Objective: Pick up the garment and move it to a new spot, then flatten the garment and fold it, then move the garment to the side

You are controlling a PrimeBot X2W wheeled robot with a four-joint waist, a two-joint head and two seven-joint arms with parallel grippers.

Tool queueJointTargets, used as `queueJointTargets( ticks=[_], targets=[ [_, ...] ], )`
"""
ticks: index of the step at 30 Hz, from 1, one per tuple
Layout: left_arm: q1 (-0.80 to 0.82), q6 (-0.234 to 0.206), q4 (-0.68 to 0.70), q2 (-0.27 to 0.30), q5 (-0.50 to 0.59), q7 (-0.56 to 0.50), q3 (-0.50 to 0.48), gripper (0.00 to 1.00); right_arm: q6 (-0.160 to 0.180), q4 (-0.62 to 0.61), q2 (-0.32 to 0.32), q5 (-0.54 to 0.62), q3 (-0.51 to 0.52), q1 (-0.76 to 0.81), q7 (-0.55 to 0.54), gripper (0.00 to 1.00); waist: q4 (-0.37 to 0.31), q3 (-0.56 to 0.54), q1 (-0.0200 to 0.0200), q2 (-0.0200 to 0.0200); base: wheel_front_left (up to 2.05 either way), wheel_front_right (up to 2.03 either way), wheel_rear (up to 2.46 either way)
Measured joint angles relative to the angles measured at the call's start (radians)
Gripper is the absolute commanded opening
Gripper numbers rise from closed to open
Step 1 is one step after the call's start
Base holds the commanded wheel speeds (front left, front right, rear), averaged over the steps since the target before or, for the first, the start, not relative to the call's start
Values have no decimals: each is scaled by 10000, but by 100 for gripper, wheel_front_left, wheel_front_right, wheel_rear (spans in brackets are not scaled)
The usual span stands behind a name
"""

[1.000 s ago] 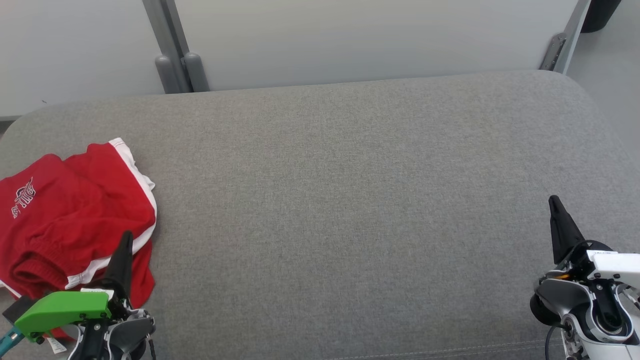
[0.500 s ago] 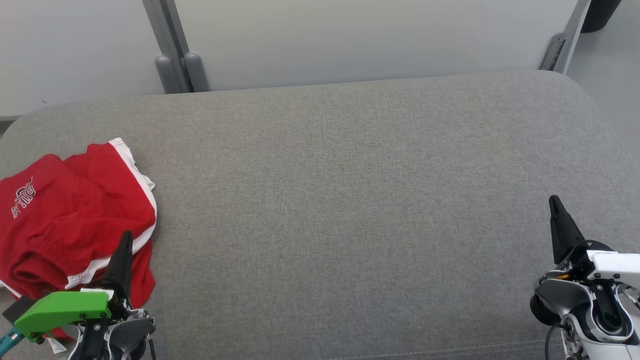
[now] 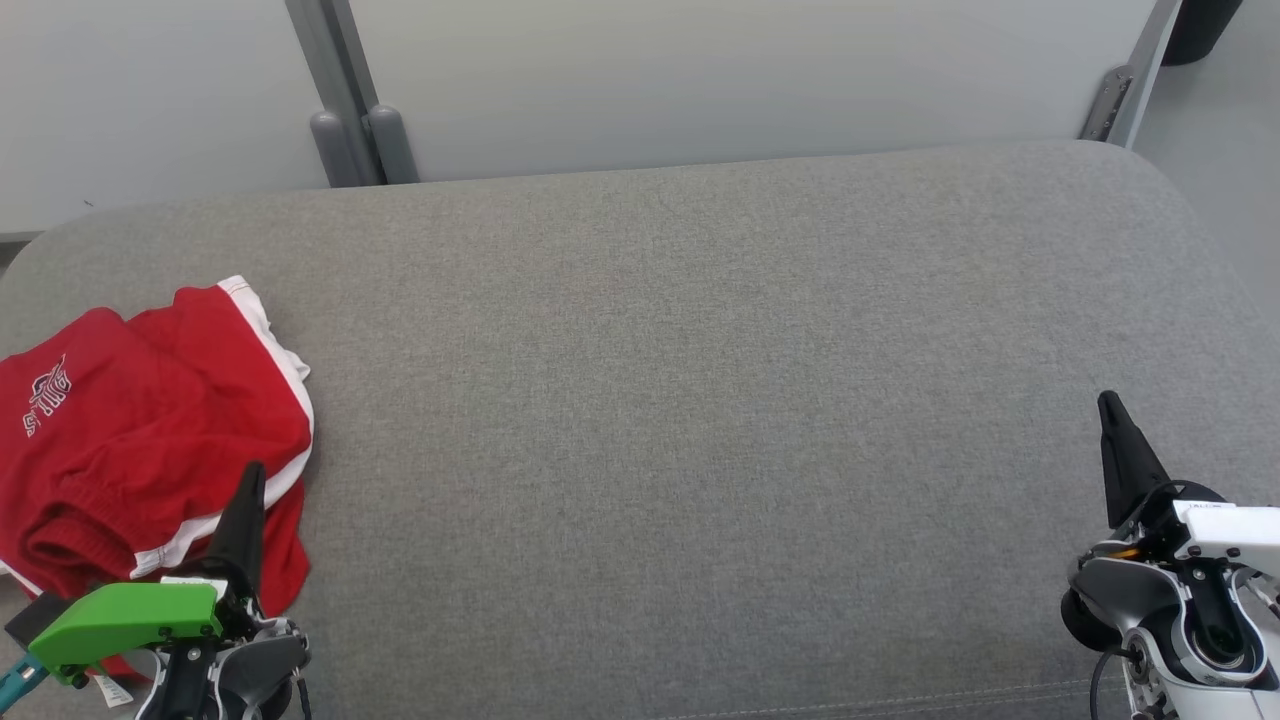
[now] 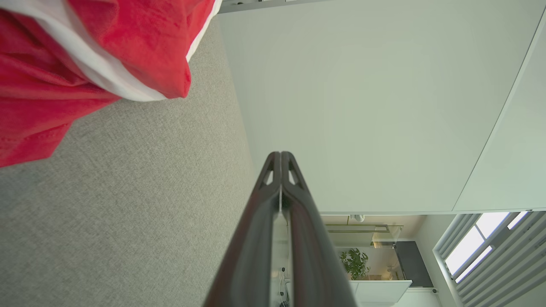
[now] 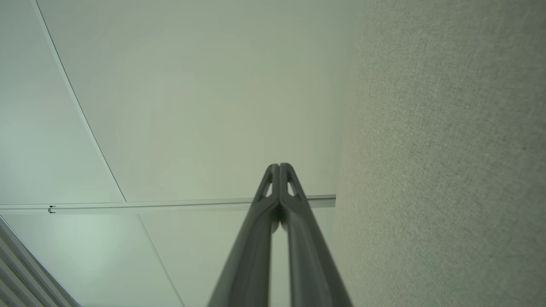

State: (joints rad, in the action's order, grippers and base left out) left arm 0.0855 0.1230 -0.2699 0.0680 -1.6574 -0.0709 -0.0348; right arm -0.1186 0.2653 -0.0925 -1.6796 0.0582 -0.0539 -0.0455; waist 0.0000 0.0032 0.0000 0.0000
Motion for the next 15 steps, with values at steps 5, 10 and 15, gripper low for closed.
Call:
queueJointTargets(
  ticks=[5, 10, 15],
  targets=[
    [0, 0, 0, -2, 0, 0, -4, 0, 0, 0, 4, 0, 4, 0, -6, 0, 0, 0, 0, 0, 0, 0, 0],
    [0, 0, 0, -4, 2, -2, -6, 0, 0, 0, 8, 0, 12, 0, -6, 0, 0, 0, 0, 0, 0, 0, 0],
    [0, 0, 0, -6, 2, -2, -8, 0, 0, 0, 10, 2, 17, 0, -8, 0, 0, 0, 0, 0, 0, 0, 0]
  ],
)
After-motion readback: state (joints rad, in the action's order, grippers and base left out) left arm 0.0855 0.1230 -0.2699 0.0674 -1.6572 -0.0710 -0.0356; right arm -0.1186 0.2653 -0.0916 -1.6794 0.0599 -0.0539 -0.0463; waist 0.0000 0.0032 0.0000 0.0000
